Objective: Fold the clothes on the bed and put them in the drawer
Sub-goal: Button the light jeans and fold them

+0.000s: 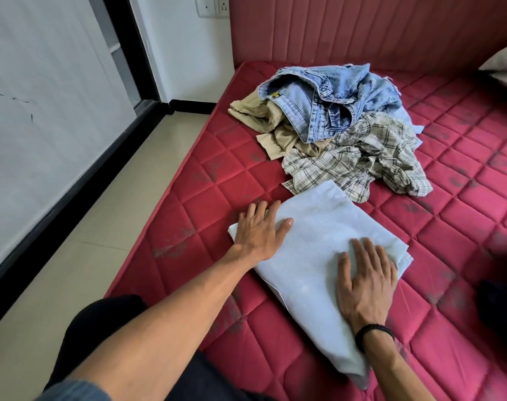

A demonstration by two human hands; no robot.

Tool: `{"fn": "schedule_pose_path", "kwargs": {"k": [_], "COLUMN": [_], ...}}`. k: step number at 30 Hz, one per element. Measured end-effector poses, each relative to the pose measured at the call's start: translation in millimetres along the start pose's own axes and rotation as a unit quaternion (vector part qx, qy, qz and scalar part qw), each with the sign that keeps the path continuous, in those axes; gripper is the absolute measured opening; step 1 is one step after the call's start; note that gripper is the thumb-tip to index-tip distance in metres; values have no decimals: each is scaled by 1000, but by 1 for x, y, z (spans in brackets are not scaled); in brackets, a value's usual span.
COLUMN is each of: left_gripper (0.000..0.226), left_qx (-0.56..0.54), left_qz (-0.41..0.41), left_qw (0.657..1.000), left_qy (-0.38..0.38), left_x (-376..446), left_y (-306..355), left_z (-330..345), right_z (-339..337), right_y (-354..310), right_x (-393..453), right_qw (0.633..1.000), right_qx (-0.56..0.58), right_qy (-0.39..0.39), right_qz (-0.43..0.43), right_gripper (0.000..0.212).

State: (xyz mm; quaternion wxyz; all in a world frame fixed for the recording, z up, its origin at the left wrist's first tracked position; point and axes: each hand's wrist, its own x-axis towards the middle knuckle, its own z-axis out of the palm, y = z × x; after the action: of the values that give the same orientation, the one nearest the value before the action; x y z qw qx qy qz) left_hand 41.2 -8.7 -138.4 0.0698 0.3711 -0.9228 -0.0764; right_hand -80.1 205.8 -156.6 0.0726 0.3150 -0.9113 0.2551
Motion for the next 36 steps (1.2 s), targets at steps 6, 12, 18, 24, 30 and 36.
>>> {"fn": "schedule_pose_path", "kwargs": {"k": [6, 12, 18, 24, 30, 36], "left_gripper": [98, 56, 39, 33, 58, 81], "left_qx": [-100, -253, -175, -219, -570, -735], "left_qz": [-100, -94, 83, 231, -59, -120], "left_qw": [982, 932, 969, 938, 810, 529], "left_qy": [-123, -242, -152, -135, -128, -406], "left_x": [20, 25, 10, -37, -49, -89], "left_y": [-16, -7, 80, 155, 132, 160], "left_z": [-33, -97, -189, -245, -195, -88], "right_z": [-5, -34, -157, -236, -281, -346], "right_y": [20, 1, -95, -97, -57, -19], "right_x": [-5, 16, 84, 111, 89, 79], "right_qw": [1000, 985, 848, 818, 809, 799], "right_qx": [10, -78, 291, 355, 423, 480], "right_qy": [-13, -154, -347, -377, -345, -308], "right_qz": [-11, -3, 274, 251, 219, 189], "right_gripper": [62, 70, 106, 17, 12, 20]}}
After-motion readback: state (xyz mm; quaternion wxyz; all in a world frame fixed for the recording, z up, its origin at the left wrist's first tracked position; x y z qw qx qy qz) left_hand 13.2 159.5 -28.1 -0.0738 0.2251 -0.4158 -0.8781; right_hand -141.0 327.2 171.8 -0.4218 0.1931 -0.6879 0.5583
